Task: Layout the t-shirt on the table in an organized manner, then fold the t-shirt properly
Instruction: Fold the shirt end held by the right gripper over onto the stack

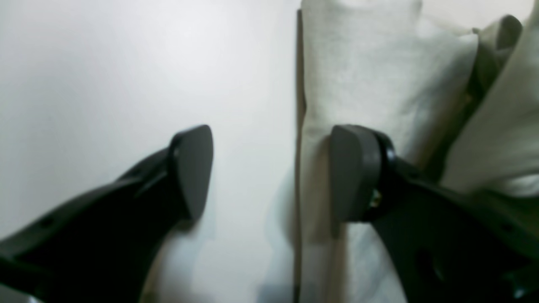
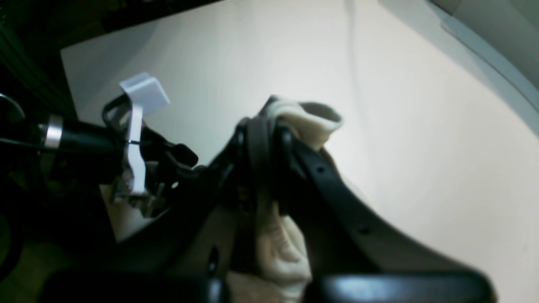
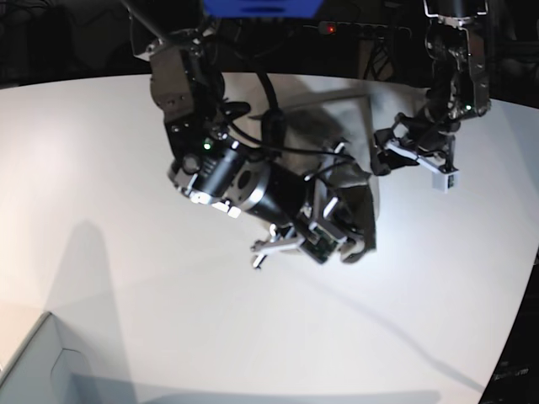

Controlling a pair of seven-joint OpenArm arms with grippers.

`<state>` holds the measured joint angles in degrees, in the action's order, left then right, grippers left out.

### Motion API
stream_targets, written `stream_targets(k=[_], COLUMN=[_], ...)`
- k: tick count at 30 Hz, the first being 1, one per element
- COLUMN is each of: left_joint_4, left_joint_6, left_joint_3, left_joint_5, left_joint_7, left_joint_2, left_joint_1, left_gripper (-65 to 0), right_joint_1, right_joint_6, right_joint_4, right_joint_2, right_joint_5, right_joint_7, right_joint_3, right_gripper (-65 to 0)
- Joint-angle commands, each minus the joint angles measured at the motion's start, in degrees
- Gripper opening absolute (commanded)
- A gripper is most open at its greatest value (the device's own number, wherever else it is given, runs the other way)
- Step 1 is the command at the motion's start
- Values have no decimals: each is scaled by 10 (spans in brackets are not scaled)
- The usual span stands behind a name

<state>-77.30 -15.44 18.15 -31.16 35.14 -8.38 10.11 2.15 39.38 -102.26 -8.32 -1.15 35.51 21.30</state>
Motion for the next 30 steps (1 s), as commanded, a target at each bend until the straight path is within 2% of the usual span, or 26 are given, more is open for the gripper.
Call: stream_targets(k=[1, 9, 11, 17, 22, 24, 26, 30], left_joint_4=[-8, -44, -79, -122, -122, -122, -122, -122], left_joint_6=[-3, -1, -1, -2, -3, -3, -3, -3], left_joint_3=[0, 4, 10, 98, 160, 180, 195, 208], left_joint_5=[-8, -11, -11, -4, -4, -4, -4, -4], left_joint_7=[-8, -5, 16, 84, 97, 97, 97, 97], left_joint_2=[-4, -8, -9, -4, -9, -9, -9, -9], left_joint_1=[-5, 3, 17, 22, 25, 25, 25, 25], left_gripper=[-228, -228, -228, -228, -228, -228, -228, -228], right_joint_1=[4, -7, -7, -4, 21, 28, 26, 19], right_joint_6=[6, 6, 6, 6, 6, 6, 6, 6], right_joint_4=[-11, 40, 52, 90, 152, 165, 165, 139], right_joint_2=[-7, -7, -7, -7, -7, -7, -7, -7], right_joint_5=[-13, -10, -10, -10, -10, -10, -13, -14], right_joint_7=[-16, -21, -22, -23, -23, -22, -22, -16], right_joint_3=[5, 36, 37, 40, 41, 41, 42, 85], right_gripper=[-650, -650, -650, -650, -650, -599, -521, -373])
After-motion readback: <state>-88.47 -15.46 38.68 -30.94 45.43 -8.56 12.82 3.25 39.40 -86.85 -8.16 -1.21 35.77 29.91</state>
